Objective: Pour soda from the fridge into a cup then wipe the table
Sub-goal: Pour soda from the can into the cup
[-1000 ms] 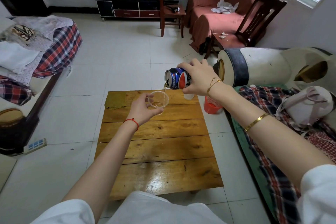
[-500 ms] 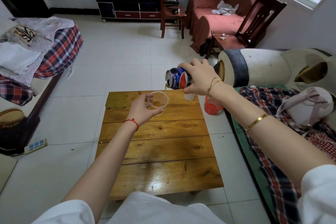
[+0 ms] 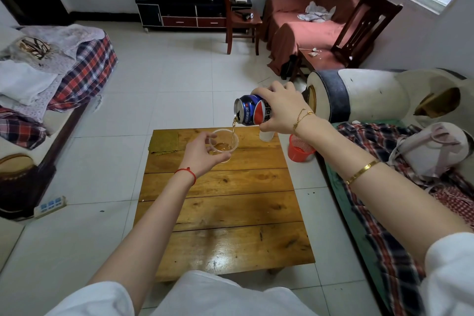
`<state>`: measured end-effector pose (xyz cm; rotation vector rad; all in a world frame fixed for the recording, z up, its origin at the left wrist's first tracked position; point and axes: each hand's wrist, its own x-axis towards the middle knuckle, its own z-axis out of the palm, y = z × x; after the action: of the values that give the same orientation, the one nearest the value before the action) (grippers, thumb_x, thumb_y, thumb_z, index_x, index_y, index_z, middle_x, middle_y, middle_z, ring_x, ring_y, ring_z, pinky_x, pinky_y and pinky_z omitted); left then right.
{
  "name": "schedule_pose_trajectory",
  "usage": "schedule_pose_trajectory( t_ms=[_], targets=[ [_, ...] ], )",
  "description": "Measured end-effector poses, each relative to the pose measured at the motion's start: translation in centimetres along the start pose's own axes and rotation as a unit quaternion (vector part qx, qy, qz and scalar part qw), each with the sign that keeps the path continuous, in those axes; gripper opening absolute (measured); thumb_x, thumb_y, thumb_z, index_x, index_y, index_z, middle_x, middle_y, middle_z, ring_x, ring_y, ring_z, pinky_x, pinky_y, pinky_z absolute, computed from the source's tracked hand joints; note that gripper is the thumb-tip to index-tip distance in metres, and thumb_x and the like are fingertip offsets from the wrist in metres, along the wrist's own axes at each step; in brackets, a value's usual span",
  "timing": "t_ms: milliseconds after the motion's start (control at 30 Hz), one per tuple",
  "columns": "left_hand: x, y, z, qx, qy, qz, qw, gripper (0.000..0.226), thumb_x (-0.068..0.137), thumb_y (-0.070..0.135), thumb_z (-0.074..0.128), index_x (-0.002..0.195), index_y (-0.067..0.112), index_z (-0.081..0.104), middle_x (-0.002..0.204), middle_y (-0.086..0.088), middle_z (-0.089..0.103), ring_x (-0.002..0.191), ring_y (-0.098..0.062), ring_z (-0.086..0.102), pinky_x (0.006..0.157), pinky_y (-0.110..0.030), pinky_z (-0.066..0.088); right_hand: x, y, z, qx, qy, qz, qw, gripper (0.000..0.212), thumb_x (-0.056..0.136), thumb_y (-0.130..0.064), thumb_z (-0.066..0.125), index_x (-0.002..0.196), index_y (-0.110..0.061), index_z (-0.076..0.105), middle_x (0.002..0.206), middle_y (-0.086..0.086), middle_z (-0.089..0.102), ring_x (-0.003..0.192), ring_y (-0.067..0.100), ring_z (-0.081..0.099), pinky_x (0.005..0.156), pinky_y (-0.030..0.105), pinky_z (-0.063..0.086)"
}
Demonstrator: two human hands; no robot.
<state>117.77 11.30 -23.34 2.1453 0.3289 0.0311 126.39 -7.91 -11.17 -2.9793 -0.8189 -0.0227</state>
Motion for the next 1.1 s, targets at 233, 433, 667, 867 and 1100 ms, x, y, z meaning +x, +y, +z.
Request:
schedule_pose_trajectory(
  t_ms=[233,433,667,867,1100],
  targets=[
    [-0.01,0.13,0.09,0.004,0.002,0.001,1.0,0.072,0.071,0.036,0.085,0.132,0.017,0.051,0.132,-0.006,0.059,0.116,-0.022,0.061,0.09,-0.031,0.052,-0.24,0.17,-0.02,0.002,0.0,0.002,1.0,0.078,0.072,-0.04,0.076,0.14,-0.031,0.039,0.127,0.007,0.047,0.118,0.032,0.04,0.096,0.041,0.039],
    [-0.18,0.32,0.16,0.0,0.0,0.0,1.0,0.072,0.072,0.035,0.085,0.132,0.017,0.05,0.133,-0.006,0.058,0.118,-0.023,0.06,0.091,-0.032,0.052,-0.44,0.33,-0.11,0.001,0.0,0.003,1.0,0.077,0.073,-0.039,0.075,0.14,-0.031,0.039,0.127,0.007,0.046,0.119,0.031,0.04,0.096,0.041,0.038],
    [-0.45,0.41,0.27,0.002,0.002,-0.001,1.0,0.072,0.071,0.035,0.085,0.132,0.017,0.05,0.133,-0.007,0.059,0.118,-0.023,0.06,0.091,-0.033,0.052,-0.39,0.26,0.07,-0.003,0.0,0.001,1.0,0.079,0.072,-0.041,0.075,0.141,-0.031,0.038,0.128,0.007,0.046,0.118,0.032,0.041,0.095,0.041,0.04],
    [-0.74,0.6,0.34,0.003,0.0,0.002,1.0,0.072,0.073,0.033,0.084,0.133,0.015,0.05,0.134,-0.008,0.059,0.118,-0.024,0.06,0.093,-0.035,0.052,-0.52,0.21,0.02,-0.002,0.0,-0.002,1.0,0.078,0.073,-0.04,0.075,0.141,-0.031,0.038,0.129,0.007,0.046,0.12,0.032,0.04,0.096,0.041,0.039],
    [-0.87,0.58,0.42,0.004,-0.001,-0.002,1.0,0.073,0.071,0.037,0.085,0.132,0.017,0.05,0.132,-0.007,0.06,0.119,-0.024,0.06,0.095,-0.036,0.053,-0.79,0.19,-0.19,0.002,-0.001,-0.005,1.0,0.079,0.072,-0.039,0.076,0.141,-0.031,0.038,0.129,0.007,0.046,0.12,0.031,0.039,0.095,0.04,0.038]
  ],
)
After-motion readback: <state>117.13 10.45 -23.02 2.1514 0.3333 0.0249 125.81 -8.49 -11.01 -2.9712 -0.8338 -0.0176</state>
